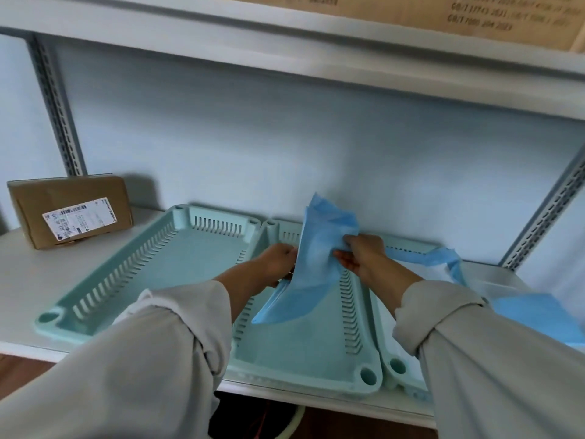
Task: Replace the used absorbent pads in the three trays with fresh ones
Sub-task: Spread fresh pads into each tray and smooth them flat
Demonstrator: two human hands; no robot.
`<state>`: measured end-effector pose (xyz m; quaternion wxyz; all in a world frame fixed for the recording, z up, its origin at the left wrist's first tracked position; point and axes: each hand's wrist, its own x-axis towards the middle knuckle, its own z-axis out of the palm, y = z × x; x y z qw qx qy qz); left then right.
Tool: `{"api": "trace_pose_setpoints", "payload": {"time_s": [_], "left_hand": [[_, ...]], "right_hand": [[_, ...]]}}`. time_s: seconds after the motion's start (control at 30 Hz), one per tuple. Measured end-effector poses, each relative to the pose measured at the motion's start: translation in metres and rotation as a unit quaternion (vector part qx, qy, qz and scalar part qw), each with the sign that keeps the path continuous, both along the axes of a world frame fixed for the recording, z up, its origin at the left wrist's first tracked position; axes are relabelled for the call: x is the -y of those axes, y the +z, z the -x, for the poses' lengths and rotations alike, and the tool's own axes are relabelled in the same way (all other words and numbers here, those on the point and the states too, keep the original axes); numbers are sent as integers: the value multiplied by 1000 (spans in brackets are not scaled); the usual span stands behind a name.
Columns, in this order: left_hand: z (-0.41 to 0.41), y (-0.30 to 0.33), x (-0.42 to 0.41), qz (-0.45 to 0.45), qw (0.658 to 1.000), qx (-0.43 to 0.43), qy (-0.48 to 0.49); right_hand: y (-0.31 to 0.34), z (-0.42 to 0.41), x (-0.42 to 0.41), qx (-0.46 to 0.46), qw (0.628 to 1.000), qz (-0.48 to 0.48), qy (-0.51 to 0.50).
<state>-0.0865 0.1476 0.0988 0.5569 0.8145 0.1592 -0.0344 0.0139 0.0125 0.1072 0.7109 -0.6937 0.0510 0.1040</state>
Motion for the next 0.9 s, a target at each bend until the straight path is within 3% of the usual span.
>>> {"api": "trace_pose_setpoints", "payload": {"time_s": [0.07,0.17,0.27,0.4,0.5,0.57,0.8,0.9], "left_hand": [[1,-2,0,41,999,-3,1],[-2,-3,-1,18,1000,-3,-8],[-6,-1,0,-2,1000,0,14],[-15,3,-2,2,996,42,83],[-18,9,0,-1,991,70,116],[-18,11,2,12,990,77,119],[-17,16,4,25,991,74,109],[-19,22,-3,23,990,84,109]], "right_hand": [[-2,-4,1,-26,1000,-13,-9],[-3,-8,0,-62,995,-78,-7],[2,0,-9,-56,989,-103,86],[7,15,-15,33,968,23,248],[7,21,-14,89,941,134,297],[4,21,-14,75,932,179,306],[-4,24,-18,16,915,195,352],[0,19,-21,26,944,151,291]]}}
